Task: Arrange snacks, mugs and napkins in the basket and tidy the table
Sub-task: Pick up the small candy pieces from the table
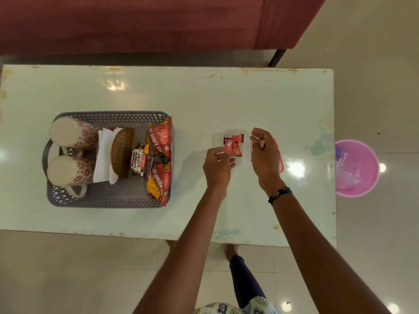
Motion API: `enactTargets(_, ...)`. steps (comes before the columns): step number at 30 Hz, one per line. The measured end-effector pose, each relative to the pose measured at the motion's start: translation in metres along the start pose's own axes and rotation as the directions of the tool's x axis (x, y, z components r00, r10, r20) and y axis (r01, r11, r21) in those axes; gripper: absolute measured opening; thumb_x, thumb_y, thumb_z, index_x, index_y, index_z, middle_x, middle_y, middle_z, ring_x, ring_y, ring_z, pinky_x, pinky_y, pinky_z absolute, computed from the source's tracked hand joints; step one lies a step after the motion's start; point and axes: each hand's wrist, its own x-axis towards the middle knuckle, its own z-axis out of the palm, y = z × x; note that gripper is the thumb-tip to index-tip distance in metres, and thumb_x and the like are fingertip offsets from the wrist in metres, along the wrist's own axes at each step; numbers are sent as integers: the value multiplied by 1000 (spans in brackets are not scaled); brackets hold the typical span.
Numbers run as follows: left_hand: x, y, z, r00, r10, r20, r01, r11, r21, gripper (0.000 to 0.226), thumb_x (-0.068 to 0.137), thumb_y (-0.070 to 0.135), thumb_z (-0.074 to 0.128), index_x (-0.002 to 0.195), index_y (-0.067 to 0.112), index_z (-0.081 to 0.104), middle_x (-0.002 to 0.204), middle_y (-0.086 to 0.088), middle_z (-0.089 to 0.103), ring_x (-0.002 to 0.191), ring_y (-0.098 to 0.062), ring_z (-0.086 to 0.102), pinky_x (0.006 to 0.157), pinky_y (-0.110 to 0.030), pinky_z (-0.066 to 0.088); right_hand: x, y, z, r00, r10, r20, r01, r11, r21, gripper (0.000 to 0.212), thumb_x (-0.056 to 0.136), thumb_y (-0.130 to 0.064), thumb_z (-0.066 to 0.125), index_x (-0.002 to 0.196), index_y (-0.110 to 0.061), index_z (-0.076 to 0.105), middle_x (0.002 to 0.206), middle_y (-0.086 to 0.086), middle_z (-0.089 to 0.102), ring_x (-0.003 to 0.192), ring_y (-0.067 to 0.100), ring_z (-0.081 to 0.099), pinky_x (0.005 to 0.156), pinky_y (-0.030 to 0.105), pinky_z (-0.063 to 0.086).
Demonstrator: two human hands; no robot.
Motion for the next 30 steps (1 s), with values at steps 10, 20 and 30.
enactTargets(10,-3,-4,-9,1000,-8,-13,9,998,57,15,86,6,53,101,9,57,96,-9,66,71,-8,64,66,-18,53,0,5,-1,993,-104,-62,96,987,-125,43,94,-1,40,135,-13,43,140,5,49,129,18,45,102,21,34)
enactTargets(20,3,-10,-6,993,92,-74,-70,965,254,27,86,4,47,110,12,58,109,0,57,105,-20,59,93,-37,52,11,63,-27,998,44,-41,-59,837,-543,79,70,-20,79,134,-6,34,137,16,36,123,35,35,94,43,40)
enactTargets(30,6,-7,-5,996,85,-20,-74,946,315,36,90,5,46,125,11,53,130,-5,56,102,-9,50,83,-19,39,14,39,-29,997,-72,-7,58,851,-522,34,88,-9,54,120,-2,44,116,19,51,100,38,55,71,34,40)
